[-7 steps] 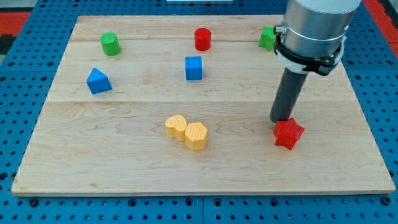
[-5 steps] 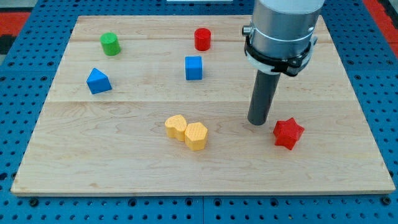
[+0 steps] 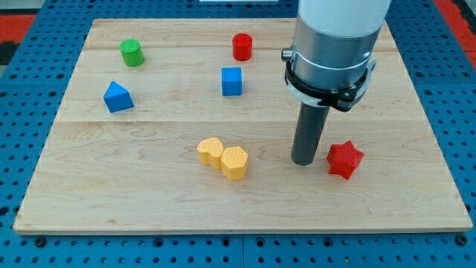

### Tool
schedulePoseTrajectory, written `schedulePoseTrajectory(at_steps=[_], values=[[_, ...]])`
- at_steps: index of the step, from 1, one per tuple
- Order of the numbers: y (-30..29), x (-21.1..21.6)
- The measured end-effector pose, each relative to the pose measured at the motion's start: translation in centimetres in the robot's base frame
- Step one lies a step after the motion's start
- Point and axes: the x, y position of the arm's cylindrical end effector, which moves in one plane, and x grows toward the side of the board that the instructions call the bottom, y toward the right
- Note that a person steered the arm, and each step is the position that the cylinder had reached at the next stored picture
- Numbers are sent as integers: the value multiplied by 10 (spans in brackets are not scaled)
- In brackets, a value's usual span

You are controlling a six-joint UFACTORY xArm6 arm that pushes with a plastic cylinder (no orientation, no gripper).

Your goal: Separate yellow heart and yellow hexagon

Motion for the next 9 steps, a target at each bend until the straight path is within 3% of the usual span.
schedulePoseTrajectory(at_steps=[2,5,8,9], values=[[-18,6],[-16,72],[-22,75],[9,82]])
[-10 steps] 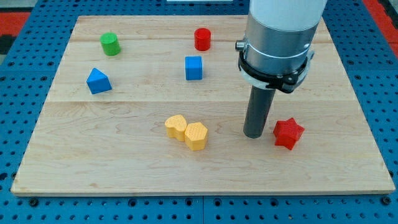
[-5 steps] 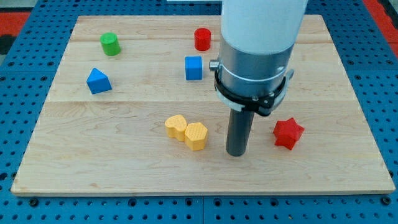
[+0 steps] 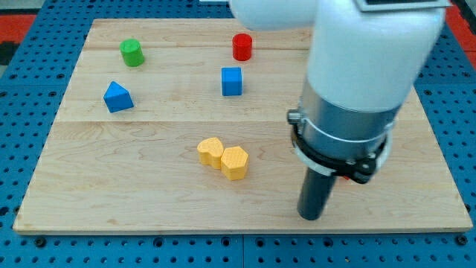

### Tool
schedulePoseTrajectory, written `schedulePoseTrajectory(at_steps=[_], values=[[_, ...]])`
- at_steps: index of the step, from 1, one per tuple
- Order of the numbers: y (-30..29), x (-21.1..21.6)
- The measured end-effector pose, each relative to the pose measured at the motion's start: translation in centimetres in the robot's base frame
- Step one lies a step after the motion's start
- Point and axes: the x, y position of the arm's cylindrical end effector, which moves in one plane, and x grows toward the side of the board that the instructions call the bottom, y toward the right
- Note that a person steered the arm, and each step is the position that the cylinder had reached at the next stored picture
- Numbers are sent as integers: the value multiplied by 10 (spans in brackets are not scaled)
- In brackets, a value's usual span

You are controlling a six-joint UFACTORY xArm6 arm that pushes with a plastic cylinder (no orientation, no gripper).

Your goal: Separate yellow heart and yellow hexagon

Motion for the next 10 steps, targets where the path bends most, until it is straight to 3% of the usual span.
schedulePoseTrajectory(at_steps=[1,4,5,8,9,10], values=[[1,0],[-75,-11],[-125,-34],[-107,-73],[-118,-106],[-153,-109]])
